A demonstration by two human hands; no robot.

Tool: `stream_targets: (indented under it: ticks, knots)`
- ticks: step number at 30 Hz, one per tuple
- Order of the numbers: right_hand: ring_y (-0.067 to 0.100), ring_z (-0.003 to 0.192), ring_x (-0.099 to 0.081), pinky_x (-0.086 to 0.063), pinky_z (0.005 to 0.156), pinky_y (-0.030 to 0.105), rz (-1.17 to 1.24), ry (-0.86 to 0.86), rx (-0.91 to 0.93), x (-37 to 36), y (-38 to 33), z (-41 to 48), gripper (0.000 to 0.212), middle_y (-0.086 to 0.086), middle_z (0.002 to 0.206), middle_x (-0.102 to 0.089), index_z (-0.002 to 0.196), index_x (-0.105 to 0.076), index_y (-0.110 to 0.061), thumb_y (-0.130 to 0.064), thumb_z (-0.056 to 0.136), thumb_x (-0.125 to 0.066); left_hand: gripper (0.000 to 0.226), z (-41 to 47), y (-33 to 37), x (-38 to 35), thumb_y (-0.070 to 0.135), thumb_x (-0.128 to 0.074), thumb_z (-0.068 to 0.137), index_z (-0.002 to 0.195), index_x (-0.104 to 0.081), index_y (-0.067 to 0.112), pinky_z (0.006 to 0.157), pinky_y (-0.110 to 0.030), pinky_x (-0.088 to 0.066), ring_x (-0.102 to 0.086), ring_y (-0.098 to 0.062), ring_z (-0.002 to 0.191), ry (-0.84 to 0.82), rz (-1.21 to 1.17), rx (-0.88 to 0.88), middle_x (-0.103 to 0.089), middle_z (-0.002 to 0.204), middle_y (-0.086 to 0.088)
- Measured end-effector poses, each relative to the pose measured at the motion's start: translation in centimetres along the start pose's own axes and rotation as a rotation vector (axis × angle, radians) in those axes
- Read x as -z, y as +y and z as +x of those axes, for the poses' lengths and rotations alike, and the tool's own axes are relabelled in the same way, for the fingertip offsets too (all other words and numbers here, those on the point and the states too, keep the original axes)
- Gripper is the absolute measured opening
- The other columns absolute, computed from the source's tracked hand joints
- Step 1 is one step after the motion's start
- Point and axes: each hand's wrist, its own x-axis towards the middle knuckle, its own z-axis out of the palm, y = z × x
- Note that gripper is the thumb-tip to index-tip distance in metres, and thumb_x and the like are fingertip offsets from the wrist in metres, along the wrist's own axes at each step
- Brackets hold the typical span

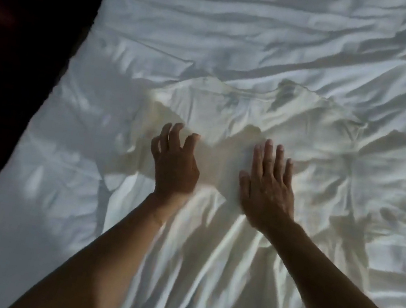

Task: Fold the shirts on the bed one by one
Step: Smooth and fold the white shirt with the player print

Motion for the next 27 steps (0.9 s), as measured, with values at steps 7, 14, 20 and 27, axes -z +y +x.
stream_targets:
  ticks: [7, 14, 20, 27]
  knots:
    - [0.036, 0.159, -0.001, -0.004, 0.127, 0.057, 0.009, -0.007, -0.016, -5.6, -13.9, 6.5, 0.068, 0.017, 0.172, -0.004, 0.165, -0.013, -0.011, -0.043, 0.105, -0.022, 0.085, 4.0, -13.3, 0.9, 0.055, -0.048, 0.094, 0.16, -0.029, 0.006, 0.11, -0.064, -0.033, -0.039, -0.043, 0.142, -0.203, 0.066, 0.277, -0.042, 0.155, -0.024]
    - [0.034, 0.159, 0.01, 0.002, 0.126, 0.06, -0.037, -0.013, -0.069, -7.6, -19.3, 10.9, 0.064, 0.01, 0.173, 0.011, 0.166, 0.001, -0.03, -0.048, 0.105, -0.01, 0.053, 10.0, -17.0, 3.0, 0.046, -0.083, 0.064, 0.102, -0.073, 0.011, 0.084, -0.039, -0.058, -0.074, -0.025, 0.094, -0.545, -0.595, 0.5, -0.078, 0.097, -0.004]
    - [0.037, 0.158, 0.012, 0.009, 0.121, 0.068, -0.062, -0.01, -0.176, -8.5, -21.7, 12.0, 0.06, 0.005, 0.173, 0.015, 0.164, 0.006, -0.039, -0.053, 0.107, -0.007, 0.025, 10.3, -20.0, 3.7, 0.014, -0.085, 0.078, 0.102, -0.081, 0.008, 0.084, -0.042, -0.061, -0.078, -0.027, 0.09, -0.587, -1.143, 0.729, -0.08, 0.096, -0.011]
    - [0.048, 0.155, 0.01, 0.003, 0.113, 0.081, -0.111, 0.0, -0.221, -9.1, -22.6, 12.4, 0.059, 0.008, 0.173, 0.014, 0.163, 0.005, -0.042, -0.052, 0.108, -0.012, 0.01, 11.2, -25.7, 5.9, 0.009, -0.082, 0.085, 0.091, -0.078, 0.002, 0.058, -0.022, -0.052, -0.068, -0.013, 0.07, -0.302, -1.119, 0.866, -0.075, 0.085, -0.006]
